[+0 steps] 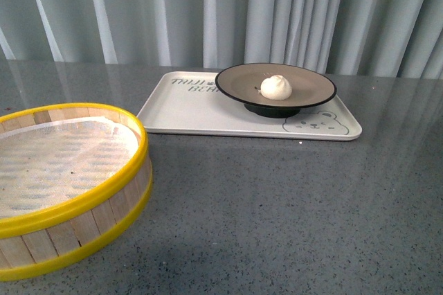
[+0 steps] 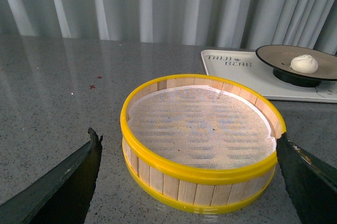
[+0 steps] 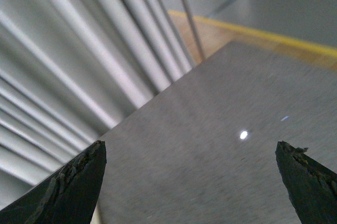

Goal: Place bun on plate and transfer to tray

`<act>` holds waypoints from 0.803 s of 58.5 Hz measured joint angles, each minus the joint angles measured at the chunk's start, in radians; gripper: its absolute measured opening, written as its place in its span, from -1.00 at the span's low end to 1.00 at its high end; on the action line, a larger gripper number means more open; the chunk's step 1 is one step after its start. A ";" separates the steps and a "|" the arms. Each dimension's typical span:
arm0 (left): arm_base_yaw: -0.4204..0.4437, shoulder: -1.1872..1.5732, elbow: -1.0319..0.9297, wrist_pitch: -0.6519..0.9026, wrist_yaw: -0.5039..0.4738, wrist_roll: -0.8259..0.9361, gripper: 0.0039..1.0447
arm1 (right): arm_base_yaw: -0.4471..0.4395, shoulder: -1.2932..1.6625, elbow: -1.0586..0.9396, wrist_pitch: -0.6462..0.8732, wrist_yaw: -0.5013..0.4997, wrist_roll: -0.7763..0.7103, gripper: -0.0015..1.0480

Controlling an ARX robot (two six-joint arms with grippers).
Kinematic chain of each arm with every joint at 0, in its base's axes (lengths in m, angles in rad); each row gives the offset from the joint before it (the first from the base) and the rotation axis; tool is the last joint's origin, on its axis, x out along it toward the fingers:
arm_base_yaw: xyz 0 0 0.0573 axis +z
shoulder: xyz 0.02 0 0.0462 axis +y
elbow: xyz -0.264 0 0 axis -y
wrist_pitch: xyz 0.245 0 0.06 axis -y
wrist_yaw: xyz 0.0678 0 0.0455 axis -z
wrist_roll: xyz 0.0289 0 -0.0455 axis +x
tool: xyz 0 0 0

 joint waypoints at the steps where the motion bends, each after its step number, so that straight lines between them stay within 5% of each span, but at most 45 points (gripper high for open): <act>1: 0.000 0.000 0.000 0.000 0.000 0.000 0.88 | -0.005 -0.015 -0.016 0.010 0.002 -0.009 0.84; 5: 0.000 0.000 0.000 0.000 0.000 0.000 0.88 | -0.045 -0.108 -0.121 0.081 -0.046 -0.141 0.81; 10: 0.000 0.000 0.000 0.000 0.000 0.000 0.88 | -0.110 -0.234 -0.259 0.119 -0.365 -0.283 0.53; 16: 0.000 0.000 0.000 0.000 0.000 0.000 0.88 | -0.131 -0.420 -0.448 0.107 -0.557 -0.358 0.18; 36: 0.000 0.000 0.000 0.000 0.000 0.000 0.88 | 0.021 -0.742 -0.681 0.018 -0.396 -0.399 -0.97; 47: 0.000 0.000 0.000 0.000 0.000 0.000 0.88 | 0.102 -0.840 -0.726 -0.035 -0.320 -0.403 -0.96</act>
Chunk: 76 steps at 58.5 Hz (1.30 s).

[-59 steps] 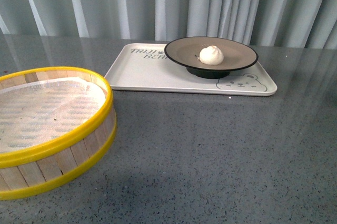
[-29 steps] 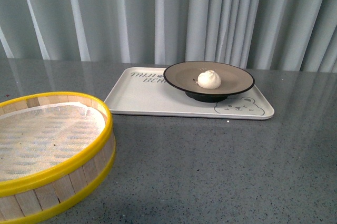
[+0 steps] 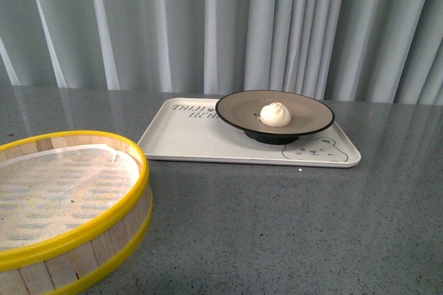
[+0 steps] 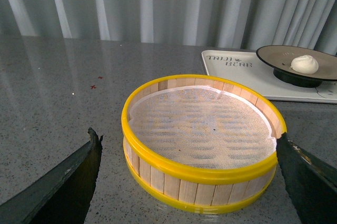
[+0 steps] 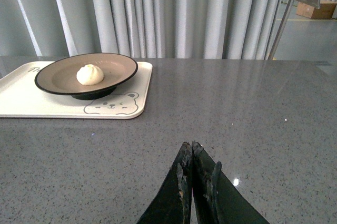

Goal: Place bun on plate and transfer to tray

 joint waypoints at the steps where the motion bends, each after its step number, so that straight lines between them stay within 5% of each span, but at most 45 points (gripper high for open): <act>1: 0.000 0.000 0.000 0.000 0.000 0.000 0.88 | 0.007 -0.010 -0.004 -0.006 0.008 0.000 -0.96; 26: 0.000 0.000 0.000 0.000 0.000 0.000 0.88 | 0.196 -0.188 -0.061 -0.119 0.183 -0.001 -0.96; 55: 0.000 0.000 0.000 0.000 0.000 0.000 0.88 | 0.198 -0.356 -0.082 -0.256 0.191 -0.001 -0.96; 61: 0.000 0.000 0.000 0.000 -0.001 0.000 0.88 | 0.198 -0.488 -0.081 -0.421 0.191 -0.002 -0.96; 76: 0.000 0.000 0.000 0.000 0.000 0.000 0.88 | 0.198 -0.523 -0.081 -0.430 0.191 -0.002 -0.96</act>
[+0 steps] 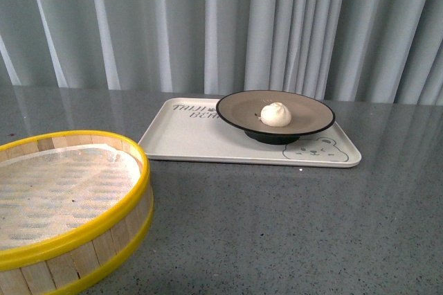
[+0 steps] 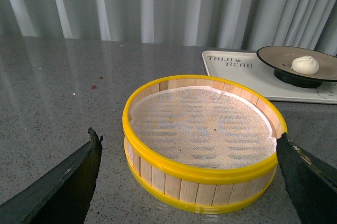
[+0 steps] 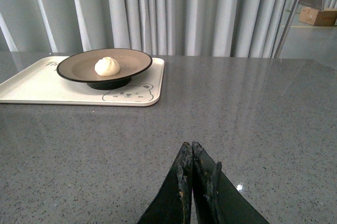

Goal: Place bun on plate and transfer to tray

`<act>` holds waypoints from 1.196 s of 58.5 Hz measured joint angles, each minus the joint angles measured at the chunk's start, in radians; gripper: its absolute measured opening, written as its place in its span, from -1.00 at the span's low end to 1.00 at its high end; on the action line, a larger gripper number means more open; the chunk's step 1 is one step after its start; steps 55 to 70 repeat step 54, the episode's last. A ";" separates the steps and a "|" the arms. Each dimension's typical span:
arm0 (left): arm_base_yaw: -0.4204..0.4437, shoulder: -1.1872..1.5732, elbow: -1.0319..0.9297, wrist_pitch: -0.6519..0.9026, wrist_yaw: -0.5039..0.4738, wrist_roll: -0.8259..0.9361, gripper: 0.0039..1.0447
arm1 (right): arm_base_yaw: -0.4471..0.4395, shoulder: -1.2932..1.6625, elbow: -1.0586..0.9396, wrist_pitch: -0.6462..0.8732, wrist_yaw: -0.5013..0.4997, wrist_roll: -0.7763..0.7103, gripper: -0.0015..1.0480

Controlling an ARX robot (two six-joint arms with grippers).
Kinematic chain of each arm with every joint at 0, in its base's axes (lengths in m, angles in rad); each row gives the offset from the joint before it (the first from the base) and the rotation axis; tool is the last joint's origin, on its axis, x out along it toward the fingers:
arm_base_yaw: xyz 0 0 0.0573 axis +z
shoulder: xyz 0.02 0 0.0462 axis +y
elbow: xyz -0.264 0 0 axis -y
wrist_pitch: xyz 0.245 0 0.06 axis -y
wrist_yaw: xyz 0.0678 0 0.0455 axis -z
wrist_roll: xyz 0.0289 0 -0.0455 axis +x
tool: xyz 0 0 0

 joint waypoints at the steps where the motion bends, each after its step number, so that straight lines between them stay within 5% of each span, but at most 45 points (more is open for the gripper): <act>1: 0.000 0.000 0.000 0.000 0.000 0.000 0.88 | 0.000 0.000 0.000 0.000 0.000 -0.001 -0.96; 32: 0.000 0.000 0.000 0.000 0.000 0.000 0.88 | 0.000 0.000 0.000 0.000 0.000 0.000 0.87; 70: 0.000 0.000 0.000 0.000 0.000 0.000 0.88 | 0.000 0.000 0.000 0.000 0.000 0.000 0.84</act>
